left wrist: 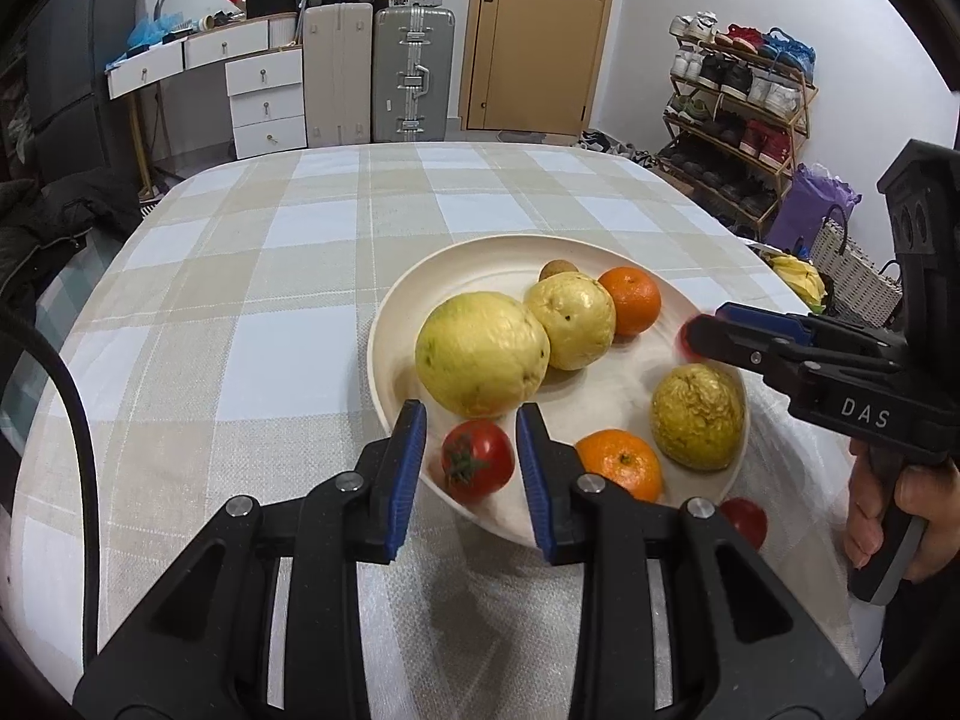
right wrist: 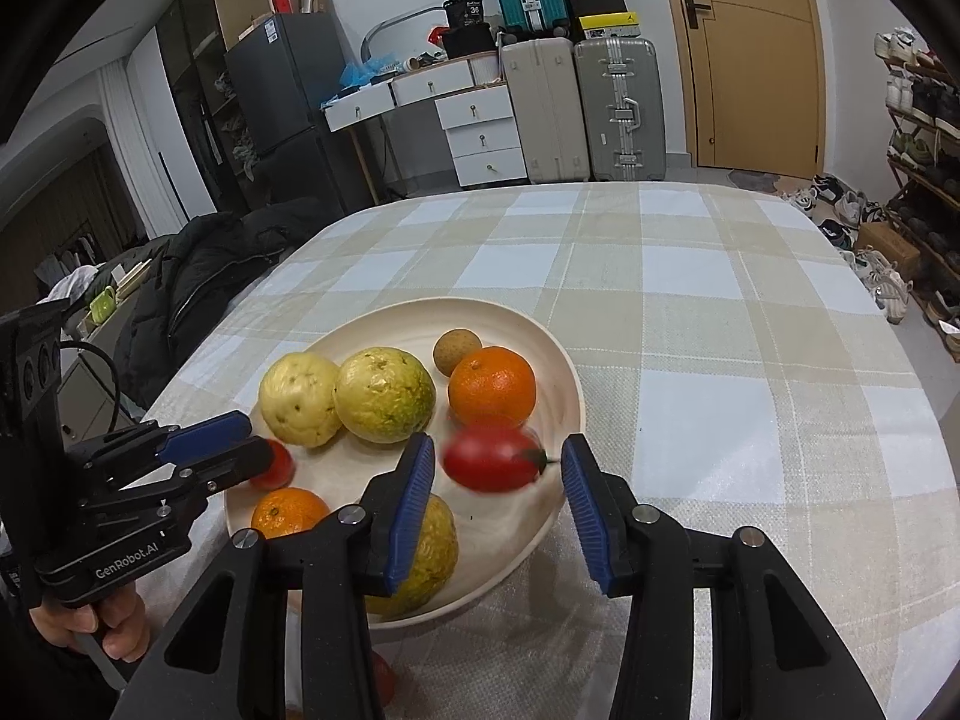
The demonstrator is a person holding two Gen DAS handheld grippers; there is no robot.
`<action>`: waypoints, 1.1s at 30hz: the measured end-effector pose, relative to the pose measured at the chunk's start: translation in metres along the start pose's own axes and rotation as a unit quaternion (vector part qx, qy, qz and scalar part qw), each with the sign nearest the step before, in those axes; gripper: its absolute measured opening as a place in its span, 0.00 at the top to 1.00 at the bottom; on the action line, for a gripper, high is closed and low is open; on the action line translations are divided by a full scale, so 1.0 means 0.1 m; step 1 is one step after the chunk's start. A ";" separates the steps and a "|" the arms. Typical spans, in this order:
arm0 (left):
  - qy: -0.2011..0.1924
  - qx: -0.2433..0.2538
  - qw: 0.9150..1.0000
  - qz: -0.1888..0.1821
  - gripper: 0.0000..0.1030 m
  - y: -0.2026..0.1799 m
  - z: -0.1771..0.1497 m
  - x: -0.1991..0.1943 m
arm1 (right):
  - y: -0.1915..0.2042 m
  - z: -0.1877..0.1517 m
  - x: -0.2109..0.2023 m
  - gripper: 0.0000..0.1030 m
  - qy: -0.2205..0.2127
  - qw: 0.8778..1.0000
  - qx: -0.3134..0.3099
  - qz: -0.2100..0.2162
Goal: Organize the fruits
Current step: 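Open both grippers to release the tomatoes onto the cream plate, then move the left gripper to the small brown fruit on the cloth and grasp it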
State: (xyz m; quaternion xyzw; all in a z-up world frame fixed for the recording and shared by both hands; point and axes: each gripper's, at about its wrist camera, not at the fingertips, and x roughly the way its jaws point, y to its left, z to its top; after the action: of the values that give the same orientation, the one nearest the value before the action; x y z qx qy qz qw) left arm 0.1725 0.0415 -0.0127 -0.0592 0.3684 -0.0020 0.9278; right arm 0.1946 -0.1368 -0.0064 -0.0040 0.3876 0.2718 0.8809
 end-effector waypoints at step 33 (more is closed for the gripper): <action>-0.059 0.030 0.998 0.002 0.01 -0.40 -0.56 -0.91 | 0.00 -0.50 -0.69 0.00 -0.011 0.999 -0.030 0.004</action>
State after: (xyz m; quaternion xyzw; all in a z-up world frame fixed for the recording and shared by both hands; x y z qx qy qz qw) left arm 0.0697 -0.0002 0.0134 -0.0308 0.3128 -0.0072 0.9493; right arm 0.1227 -0.1804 0.0063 -0.0256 0.3699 0.2866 0.8834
